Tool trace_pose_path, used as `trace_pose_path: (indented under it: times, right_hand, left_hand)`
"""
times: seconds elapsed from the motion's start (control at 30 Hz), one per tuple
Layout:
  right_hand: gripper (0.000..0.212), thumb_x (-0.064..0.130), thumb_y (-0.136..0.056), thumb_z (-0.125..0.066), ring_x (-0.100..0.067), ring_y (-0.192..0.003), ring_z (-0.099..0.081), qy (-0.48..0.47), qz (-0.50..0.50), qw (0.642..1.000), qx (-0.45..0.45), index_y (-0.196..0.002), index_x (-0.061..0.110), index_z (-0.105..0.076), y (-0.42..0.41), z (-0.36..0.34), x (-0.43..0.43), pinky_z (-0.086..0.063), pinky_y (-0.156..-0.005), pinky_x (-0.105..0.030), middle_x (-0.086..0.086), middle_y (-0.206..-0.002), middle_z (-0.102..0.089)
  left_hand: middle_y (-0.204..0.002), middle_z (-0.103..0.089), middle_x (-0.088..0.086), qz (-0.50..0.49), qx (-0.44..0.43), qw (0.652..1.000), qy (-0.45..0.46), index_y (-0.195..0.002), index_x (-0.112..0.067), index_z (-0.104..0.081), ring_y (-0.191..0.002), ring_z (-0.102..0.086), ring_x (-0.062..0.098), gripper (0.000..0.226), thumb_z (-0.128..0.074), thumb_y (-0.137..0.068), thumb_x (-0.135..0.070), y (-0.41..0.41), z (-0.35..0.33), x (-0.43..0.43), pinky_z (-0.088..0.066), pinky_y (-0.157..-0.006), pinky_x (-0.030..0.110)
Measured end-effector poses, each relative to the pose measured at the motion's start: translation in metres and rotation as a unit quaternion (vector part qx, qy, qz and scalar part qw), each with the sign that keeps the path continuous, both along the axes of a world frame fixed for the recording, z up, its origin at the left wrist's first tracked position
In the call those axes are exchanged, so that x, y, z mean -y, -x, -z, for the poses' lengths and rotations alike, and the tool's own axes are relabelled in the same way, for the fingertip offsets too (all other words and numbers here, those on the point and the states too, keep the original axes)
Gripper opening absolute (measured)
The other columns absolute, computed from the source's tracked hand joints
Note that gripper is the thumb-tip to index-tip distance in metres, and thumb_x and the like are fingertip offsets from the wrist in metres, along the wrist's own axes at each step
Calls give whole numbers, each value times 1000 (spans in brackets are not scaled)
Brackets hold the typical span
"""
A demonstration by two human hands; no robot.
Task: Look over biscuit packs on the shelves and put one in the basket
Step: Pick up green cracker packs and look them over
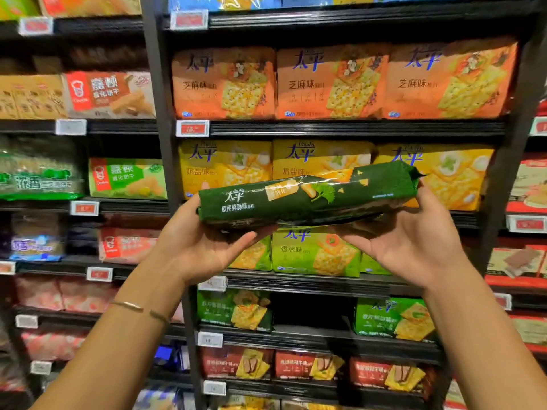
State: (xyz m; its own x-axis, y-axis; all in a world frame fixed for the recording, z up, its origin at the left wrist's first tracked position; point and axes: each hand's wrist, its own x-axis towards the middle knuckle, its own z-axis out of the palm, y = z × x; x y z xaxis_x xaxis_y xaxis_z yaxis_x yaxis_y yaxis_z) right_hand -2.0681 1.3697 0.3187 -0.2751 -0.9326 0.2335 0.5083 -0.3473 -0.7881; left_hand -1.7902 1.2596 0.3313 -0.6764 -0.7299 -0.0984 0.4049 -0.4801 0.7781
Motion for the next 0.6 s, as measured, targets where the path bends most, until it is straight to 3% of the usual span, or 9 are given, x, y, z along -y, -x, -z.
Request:
trace_pose_path:
  times: [0.1,0.17,0.3,0.37,0.43,0.53,0.6]
  right_hand:
    - [63,57,-105,-36,-44,-119,-68,-14,0,999,-34,-120,12,-78,4,-9,-2,-59,-89,-62,-20,-132,-70]
    - [61,54,-104,-34,-44,-117,-69,-39,0,997,-68,-120,16,-79,10,-11,-3,-61,-87,-59,-19,-131,-71]
    - [64,59,-103,-37,-44,-123,-66,-18,-15,999,-49,-128,12,-73,15,-13,-2,-58,-94,-60,-21,-136,-67]
    - [71,66,-95,-47,-42,-128,-63,6,-31,999,-25,-127,9,-74,16,-13,-1,-52,-104,-59,-22,-138,-66]
    - [67,65,-88,-57,-40,-129,-63,15,-34,999,-14,-116,8,-80,18,-12,-1,-47,-109,-59,-23,-136,-67]
    - [40,43,-80,-72,-36,-105,-74,26,-43,999,0,-97,9,-83,21,-3,1,-59,-95,-55,-18,-113,-75]
    - [43,30,-70,-79,-34,-96,-74,20,-52,998,30,-109,13,-78,21,10,3,-62,-86,-50,-17,-113,-73]
  left_hand:
    - [-130,-71,21,-24,-3,1000,1,-130,-18,-73,-108,-71,51,48,-49,-104,-51,1,-9,1,-64,-55,34]
    - [-124,-74,19,-45,1,999,12,-121,-16,-78,-101,-73,51,42,-50,-103,-42,3,-13,2,-64,-56,33]
    - [-114,-78,17,-77,13,996,31,-85,-15,-87,-97,-75,49,57,-47,-102,-53,10,-15,3,-63,-58,31]
    - [-117,-78,15,-80,18,996,45,-84,-17,-87,-99,-75,48,52,-50,-97,-51,12,-15,4,-61,-56,30]
    - [-119,-77,13,-73,19,995,66,-87,-19,-86,-101,-75,46,41,-60,-79,-49,11,-16,4,-60,-57,29]
    - [-122,-77,12,-69,1,994,83,-97,-22,-86,-106,-75,40,51,-66,-74,-63,10,-14,5,-60,-75,36]
    - [-122,-77,11,-71,-28,991,109,-96,-21,-86,-106,-76,34,50,-66,-84,-65,8,-13,5,-60,-90,51]
